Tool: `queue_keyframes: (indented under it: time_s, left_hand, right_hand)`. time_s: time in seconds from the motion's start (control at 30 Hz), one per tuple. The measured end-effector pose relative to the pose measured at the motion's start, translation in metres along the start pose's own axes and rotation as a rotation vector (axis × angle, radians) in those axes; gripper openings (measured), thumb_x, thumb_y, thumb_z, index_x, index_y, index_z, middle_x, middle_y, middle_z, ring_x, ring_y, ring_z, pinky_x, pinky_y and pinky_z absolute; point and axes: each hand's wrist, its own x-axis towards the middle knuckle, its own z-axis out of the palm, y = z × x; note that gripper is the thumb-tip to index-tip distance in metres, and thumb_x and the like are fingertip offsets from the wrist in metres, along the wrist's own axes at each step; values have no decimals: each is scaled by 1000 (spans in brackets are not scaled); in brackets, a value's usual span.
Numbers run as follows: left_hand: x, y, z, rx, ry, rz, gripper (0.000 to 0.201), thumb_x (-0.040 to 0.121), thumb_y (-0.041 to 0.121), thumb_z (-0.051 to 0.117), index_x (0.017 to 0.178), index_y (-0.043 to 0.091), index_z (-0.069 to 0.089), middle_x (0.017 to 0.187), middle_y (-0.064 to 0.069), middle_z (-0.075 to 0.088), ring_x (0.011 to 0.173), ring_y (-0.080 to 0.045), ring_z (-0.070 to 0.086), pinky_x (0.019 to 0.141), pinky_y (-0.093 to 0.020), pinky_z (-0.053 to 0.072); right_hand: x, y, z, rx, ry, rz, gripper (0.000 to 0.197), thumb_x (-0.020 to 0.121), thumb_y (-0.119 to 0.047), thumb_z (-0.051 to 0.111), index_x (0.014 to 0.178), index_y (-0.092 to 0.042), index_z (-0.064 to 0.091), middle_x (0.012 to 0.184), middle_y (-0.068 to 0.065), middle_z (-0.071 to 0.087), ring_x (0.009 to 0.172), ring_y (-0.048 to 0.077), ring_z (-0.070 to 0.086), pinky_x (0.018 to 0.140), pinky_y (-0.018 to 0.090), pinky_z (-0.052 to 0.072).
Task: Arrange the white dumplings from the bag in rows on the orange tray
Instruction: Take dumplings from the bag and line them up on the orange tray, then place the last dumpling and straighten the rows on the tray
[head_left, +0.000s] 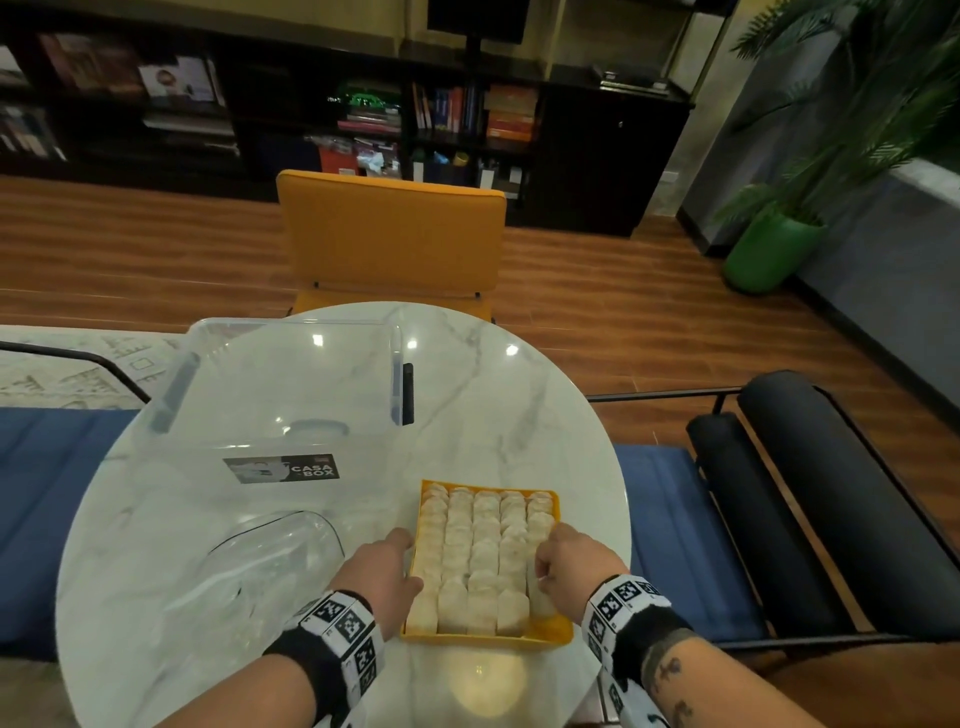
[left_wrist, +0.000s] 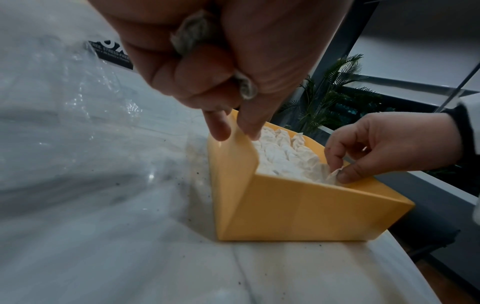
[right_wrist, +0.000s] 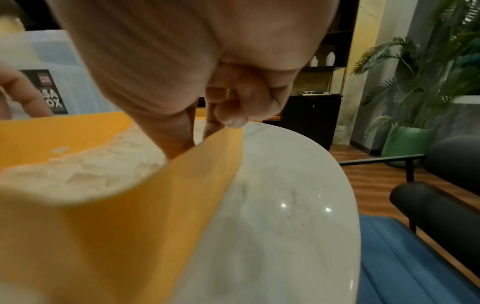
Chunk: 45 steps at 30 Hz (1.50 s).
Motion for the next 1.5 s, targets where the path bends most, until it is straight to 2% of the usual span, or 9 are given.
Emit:
queue_keyframes:
  time_s: [0.47, 0.7, 0.77, 0.87, 0.93, 1.03, 1.2, 1.3, 1.5]
  left_hand:
    - [-4, 5, -2, 16, 13, 15, 48, 93, 33, 57, 137, 24, 40, 120, 0, 60, 107, -18, 60, 88, -28, 49]
    - [-3, 9, -7, -61, 52, 44, 48, 92, 42, 56, 134, 24, 42, 122, 0, 58, 111, -16, 57, 91, -26, 46]
    - [-4, 14, -11, -207, 95, 20, 42, 91, 54, 52, 122, 26, 52, 114, 1, 62, 105, -15, 60, 86, -26, 47]
    - [-1, 25, -17, -638, 43, -99, 47, 90, 66, 38, 98, 28, 64, 86, 0, 67, 69, -17, 60, 70, -32, 51]
    - [0, 36, -19, -986, -11, -173, 49, 95, 62, 36, 93, 25, 68, 75, -11, 60, 55, -21, 50, 54, -30, 43]
    - [-6, 53, -27, -1224, -39, -145, 51, 97, 56, 38, 100, 14, 67, 70, -15, 47, 46, -18, 38, 48, -26, 32]
    - [-16, 69, -39, -1291, -88, -94, 42, 101, 46, 39, 109, 13, 64, 93, -9, 59, 57, -15, 49, 47, -26, 39]
    - [-20, 68, -37, -1191, -145, -2, 16, 97, 24, 56, 103, 11, 63, 81, -4, 59, 57, -12, 47, 46, -22, 34]
    - [-26, 65, -30, -994, -77, 184, 5, 87, 10, 69, 88, 11, 64, 62, 4, 57, 47, -7, 43, 44, -18, 35]
  right_hand:
    - [4, -2, 4, -158, 120, -36, 14, 89, -25, 64, 102, -26, 69, 129, -2, 41, 115, 22, 42, 91, 37, 48]
    - [1, -8, -7, -88, 148, -47, 34, 85, -24, 66, 118, -26, 60, 126, -4, 42, 113, 20, 43, 91, 34, 46]
    - [-4, -16, -16, -3, 163, -45, 32, 87, -38, 64, 118, -29, 60, 123, -7, 48, 112, 18, 48, 92, 32, 46]
    - [-20, -39, -33, 319, 142, -95, 33, 85, -56, 62, 110, -33, 64, 104, -16, 60, 93, 3, 57, 86, 24, 49]
    - [-34, -63, -44, 597, 119, -131, 35, 80, -59, 68, 105, -34, 65, 93, -17, 65, 76, -5, 57, 73, 14, 45]
    - [-44, -90, -48, 877, 136, -96, 33, 76, -54, 75, 100, -34, 63, 86, -11, 67, 71, -5, 59, 67, 12, 43]
    - [-40, -90, -41, 1084, 287, -10, 15, 81, -33, 76, 86, -27, 63, 76, -3, 68, 67, 4, 60, 67, 22, 50]
    - [-44, -84, -44, 1232, 293, -29, 16, 79, -26, 78, 87, -21, 66, 74, 0, 65, 66, 11, 59, 67, 32, 51]
    - [-56, -63, -60, 1255, 368, -99, 24, 80, -7, 78, 99, -19, 68, 76, -6, 61, 68, 9, 55, 65, 25, 50]
